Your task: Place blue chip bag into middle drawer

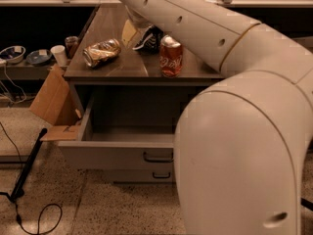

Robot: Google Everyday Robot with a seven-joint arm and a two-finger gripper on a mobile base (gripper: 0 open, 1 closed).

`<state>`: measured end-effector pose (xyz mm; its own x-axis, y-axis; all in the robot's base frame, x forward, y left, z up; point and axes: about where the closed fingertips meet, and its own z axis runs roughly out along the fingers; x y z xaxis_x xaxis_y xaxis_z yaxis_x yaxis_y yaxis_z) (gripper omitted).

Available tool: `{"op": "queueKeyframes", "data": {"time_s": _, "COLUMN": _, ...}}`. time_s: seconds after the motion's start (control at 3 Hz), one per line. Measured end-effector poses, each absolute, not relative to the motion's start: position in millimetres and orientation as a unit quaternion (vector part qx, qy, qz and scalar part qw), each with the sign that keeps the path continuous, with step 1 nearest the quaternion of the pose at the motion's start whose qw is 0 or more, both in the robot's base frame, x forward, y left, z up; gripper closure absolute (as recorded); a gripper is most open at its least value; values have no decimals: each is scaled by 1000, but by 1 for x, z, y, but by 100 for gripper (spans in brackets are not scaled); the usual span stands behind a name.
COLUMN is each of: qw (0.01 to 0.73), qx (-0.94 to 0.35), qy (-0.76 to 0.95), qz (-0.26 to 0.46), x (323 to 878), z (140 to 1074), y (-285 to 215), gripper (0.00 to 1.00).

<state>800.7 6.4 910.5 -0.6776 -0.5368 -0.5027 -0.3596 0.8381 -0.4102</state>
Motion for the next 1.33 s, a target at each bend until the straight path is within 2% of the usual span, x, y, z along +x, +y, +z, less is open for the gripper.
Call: {"op": "queueKeyframes", "data": {"time_s": 1.33, "qw": 334, "qx": -346, "qy": 859, "qz": -175, "x": 824, "z": 906, "y": 9, "gripper": 0}}
